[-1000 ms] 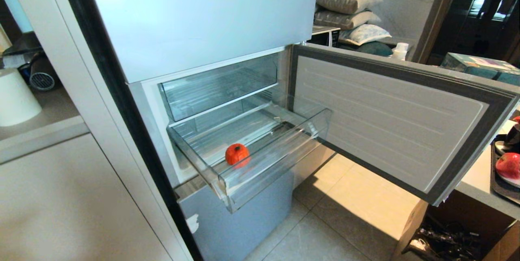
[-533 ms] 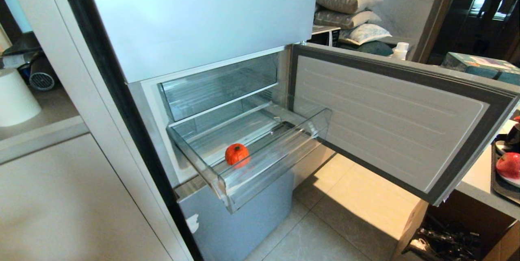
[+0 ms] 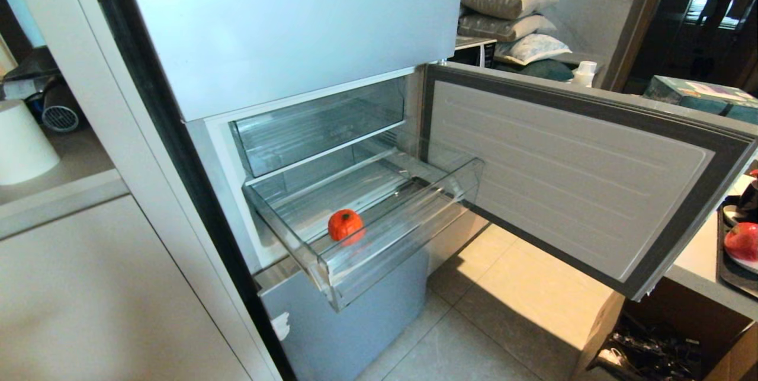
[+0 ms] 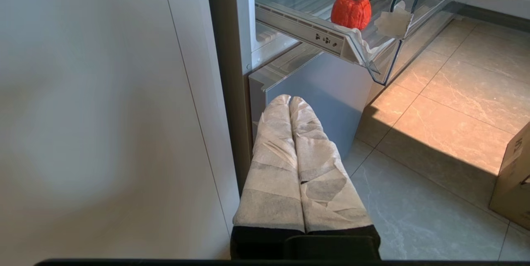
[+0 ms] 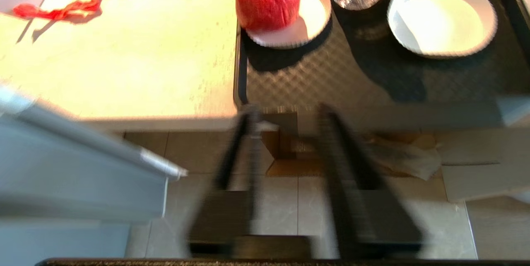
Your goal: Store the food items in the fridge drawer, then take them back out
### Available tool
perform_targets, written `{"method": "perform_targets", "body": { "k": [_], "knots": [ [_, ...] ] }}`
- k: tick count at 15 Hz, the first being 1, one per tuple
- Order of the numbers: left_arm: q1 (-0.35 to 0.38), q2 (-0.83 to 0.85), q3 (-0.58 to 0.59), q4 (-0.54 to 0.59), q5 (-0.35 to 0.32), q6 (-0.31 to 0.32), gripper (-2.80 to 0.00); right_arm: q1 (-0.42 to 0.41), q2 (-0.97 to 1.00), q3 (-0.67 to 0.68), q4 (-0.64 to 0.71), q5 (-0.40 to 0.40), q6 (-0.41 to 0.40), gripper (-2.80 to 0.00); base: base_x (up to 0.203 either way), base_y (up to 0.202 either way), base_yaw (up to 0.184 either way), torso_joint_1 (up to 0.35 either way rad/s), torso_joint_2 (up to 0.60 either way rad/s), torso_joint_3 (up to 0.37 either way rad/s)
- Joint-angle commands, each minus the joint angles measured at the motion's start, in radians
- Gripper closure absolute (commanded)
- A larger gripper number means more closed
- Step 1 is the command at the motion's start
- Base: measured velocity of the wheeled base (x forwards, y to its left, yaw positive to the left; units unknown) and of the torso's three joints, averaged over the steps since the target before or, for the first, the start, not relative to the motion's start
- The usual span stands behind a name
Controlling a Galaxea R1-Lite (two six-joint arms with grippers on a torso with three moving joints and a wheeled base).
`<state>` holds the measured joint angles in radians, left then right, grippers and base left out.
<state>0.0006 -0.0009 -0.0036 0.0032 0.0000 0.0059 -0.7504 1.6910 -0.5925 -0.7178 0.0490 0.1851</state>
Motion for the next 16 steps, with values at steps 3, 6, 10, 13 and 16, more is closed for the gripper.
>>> {"method": "perform_targets", "body": {
  "k": [3,6,10,13,16],
  "knots": [
    [0.001,0.001,0.001,0.000,0.000,0.000,0.00,-0.005,0.174,-0.143,-0.006,0.007,0.002,-2.80,0.000,0.000,0.000,0.000,0.00,0.000],
    [0.001,0.001,-0.001,0.000,0.000,0.000,0.00,-0.007,0.227,-0.211,-0.006,0.015,-0.002,-2.80,0.000,0.000,0.000,0.000,0.00,0.000],
    [0.001,0.001,0.001,0.000,0.000,0.000,0.00,-0.015,0.365,-0.369,-0.001,0.045,-0.056,-2.80,0.000,0.000,0.000,0.000,0.00,0.000],
    [0.001,0.001,0.000,0.000,0.000,0.000,0.00,-0.031,0.449,-0.480,0.007,0.045,-0.106,-2.80,0.000,0.000,0.000,0.000,0.00,0.000],
    [0.001,0.001,0.001,0.000,0.000,0.000,0.00,-0.034,0.534,-0.583,0.013,0.063,-0.137,-2.80,0.000,0.000,0.000,0.000,0.00,0.000]
  ]
}}
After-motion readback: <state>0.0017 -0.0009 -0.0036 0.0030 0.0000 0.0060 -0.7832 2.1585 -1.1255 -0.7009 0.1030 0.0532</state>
